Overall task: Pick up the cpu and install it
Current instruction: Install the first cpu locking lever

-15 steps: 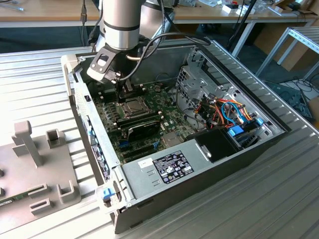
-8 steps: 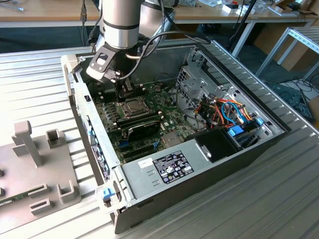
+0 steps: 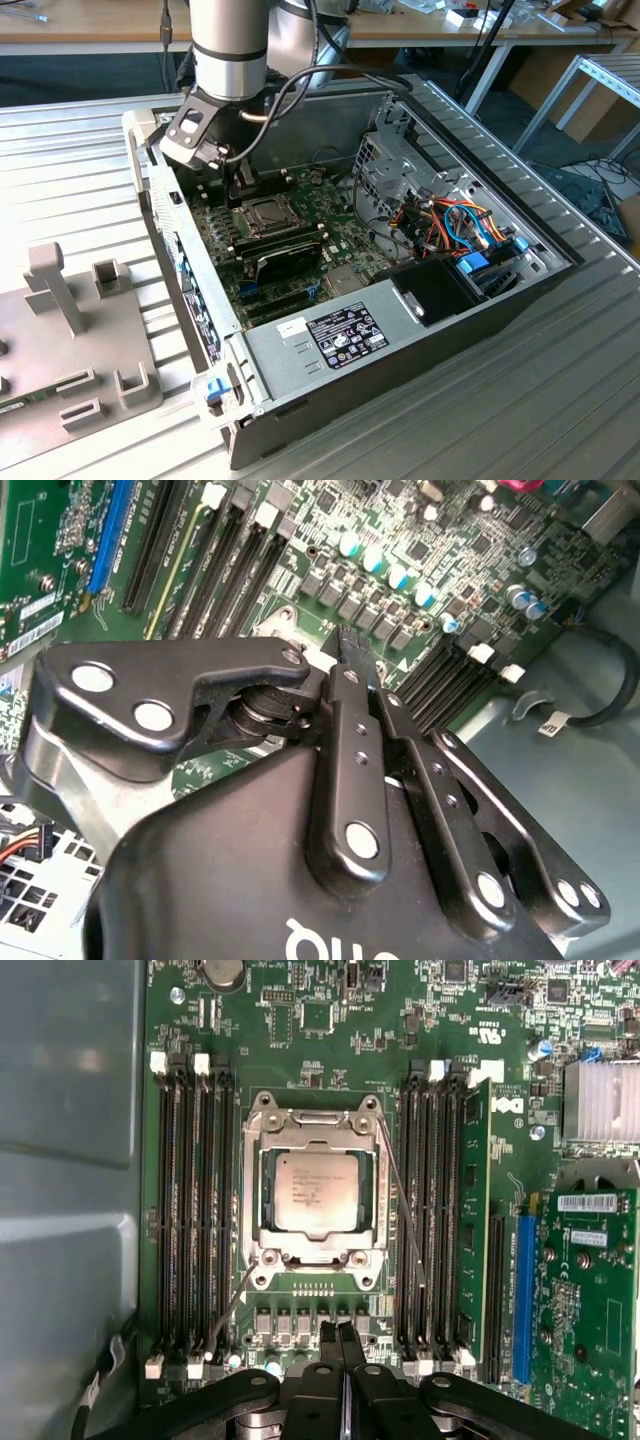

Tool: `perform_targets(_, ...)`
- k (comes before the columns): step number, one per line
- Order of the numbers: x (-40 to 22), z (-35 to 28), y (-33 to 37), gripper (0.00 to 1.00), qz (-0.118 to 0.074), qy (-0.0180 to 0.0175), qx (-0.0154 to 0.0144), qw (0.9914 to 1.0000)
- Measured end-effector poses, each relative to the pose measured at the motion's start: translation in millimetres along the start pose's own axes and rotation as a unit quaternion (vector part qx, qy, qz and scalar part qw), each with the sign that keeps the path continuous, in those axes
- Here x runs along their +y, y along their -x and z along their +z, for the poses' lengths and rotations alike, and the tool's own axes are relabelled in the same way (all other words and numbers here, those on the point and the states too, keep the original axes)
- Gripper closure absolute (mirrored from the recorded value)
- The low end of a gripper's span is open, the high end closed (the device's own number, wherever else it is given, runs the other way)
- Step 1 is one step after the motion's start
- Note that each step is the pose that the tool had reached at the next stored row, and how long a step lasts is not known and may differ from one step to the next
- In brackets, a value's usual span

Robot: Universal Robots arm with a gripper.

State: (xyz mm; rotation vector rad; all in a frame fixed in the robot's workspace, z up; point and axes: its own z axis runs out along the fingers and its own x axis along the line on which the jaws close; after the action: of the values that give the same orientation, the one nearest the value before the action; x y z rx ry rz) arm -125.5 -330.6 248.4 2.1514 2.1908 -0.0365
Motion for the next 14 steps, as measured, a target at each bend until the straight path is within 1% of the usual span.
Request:
perform_targets(3,-0.5,0.7,-2.4,0.89,0.000,-0.0001,-0.0001,1.00000)
perform_targets(9,-1.9,1.4,-9.7,0.89,0.000,0.0000,0.0000,1.00000)
perform_targets(12,-2.3,1.5,-14.2,0.89,0.000,0.0000,0.0001,1.00000)
perform_targets(13,-2.6,1.3,-17.8,0.89,0.000,0.0000,0.0007,1.00000)
perform_targets(14,-2.6,1.2,-18.9,0.89,0.000,-0.0001,0.0006,1.00000)
